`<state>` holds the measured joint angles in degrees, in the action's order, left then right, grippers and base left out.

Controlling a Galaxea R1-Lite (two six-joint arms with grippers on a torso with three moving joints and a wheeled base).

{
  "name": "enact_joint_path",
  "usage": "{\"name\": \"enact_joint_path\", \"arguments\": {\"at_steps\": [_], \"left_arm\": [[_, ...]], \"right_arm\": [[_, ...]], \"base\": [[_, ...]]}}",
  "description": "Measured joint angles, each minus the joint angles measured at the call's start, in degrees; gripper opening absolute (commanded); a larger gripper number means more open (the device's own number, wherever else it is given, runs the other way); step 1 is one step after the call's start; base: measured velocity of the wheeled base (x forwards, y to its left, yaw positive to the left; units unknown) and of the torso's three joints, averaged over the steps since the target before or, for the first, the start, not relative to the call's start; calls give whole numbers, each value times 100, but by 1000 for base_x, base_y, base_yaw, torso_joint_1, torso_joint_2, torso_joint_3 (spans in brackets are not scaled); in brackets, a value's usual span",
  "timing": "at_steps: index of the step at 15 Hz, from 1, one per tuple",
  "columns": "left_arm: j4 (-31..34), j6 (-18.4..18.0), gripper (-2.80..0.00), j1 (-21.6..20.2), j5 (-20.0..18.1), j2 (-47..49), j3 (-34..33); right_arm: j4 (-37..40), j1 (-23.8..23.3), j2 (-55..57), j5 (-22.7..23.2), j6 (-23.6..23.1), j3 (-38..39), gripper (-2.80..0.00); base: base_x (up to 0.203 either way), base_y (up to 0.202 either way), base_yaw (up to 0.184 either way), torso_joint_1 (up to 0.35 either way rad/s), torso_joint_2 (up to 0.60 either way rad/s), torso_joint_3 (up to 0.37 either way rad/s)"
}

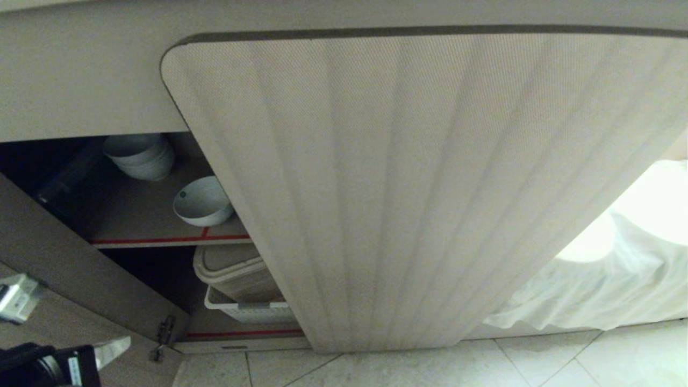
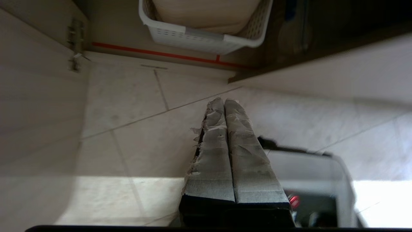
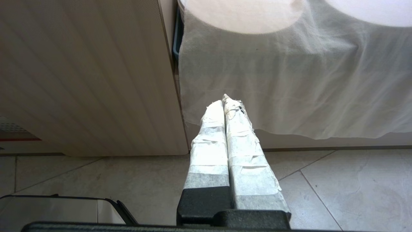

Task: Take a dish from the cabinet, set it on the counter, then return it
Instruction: Take the bowl from the cabinet

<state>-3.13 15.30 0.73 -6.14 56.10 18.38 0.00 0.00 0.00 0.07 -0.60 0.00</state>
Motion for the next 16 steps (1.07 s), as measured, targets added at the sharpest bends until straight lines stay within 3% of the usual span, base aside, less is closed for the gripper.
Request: {"name": "enact_joint_path", "arguments": {"at_steps": [6, 11, 16], "left_arm": [[-1512, 681, -280, 6, 44, 1508, 11], [-1914, 1284, -280, 6, 34, 1912, 5], [-3216, 1685, -280, 20, 45, 2374, -41]], "right_arm": [[0, 0, 0, 0, 0, 0, -280], [0, 0, 0, -1, 0, 0, -280], [0, 0, 0, 0, -2, 0, -280]], "base": [[0, 0, 0, 0, 0, 0], [0, 0, 0, 0, 0, 0], [0, 0, 0, 0, 0, 0]]}}
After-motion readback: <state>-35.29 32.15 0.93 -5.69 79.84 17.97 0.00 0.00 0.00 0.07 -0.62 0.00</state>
